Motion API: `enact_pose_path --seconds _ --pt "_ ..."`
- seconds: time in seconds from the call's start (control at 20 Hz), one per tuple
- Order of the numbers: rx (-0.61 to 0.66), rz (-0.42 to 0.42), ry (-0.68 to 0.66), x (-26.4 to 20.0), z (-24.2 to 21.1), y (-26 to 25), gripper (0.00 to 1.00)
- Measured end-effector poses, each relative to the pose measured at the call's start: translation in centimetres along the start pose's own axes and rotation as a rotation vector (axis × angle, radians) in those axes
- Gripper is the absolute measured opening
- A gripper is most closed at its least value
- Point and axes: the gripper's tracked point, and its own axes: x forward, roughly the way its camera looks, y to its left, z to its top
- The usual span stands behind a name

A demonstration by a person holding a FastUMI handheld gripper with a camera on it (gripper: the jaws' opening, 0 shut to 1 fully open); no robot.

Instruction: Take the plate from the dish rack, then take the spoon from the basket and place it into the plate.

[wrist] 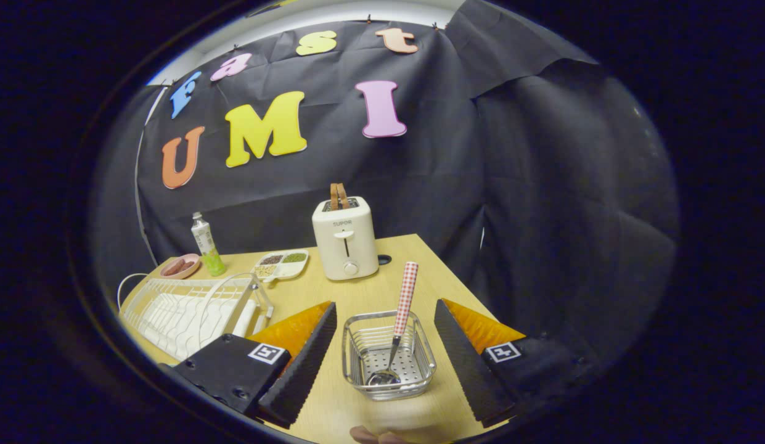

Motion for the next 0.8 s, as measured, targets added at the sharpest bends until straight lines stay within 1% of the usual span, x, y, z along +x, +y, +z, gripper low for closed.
enact_pose_path --seconds 0.05,0.1,0.15,0.25,0.3,0.35,0.4,0.45,0.5,0.65,0.8 --pt "0.013 -0.039 0.011 1.4 0.2 -0.8 1.0" --pt "0.035 -0.045 0.029 2.5 0.4 -1.1 1.0" --pt "0.068 -0.031 0.058 3.5 0.2 -0.9 1.0" --pt "0.128 0.046 0.082 5.1 0.6 0.0 0.94" --pt "0.13 0.053 0.056 5.6 1.5 -0.1 0.87" --pt "0.103 0.008 0.033 6.3 1.9 -1.1 0.65" --pt "0.112 -0.024 0.011 5.9 2.4 -1.7 0.42" --pt "0.1 -0.007 -0.01 5.5 2.9 -0.9 0.2" --pt "0.097 -0.002 -0.021 4.9 3.3 -0.6 0.16" --pt "0.088 -0.01 -0.089 2.4 5.5 -0.5 0.16" --pt "0.066 -0.014 -0.16 -0.4 8.6 0.3 0.16"
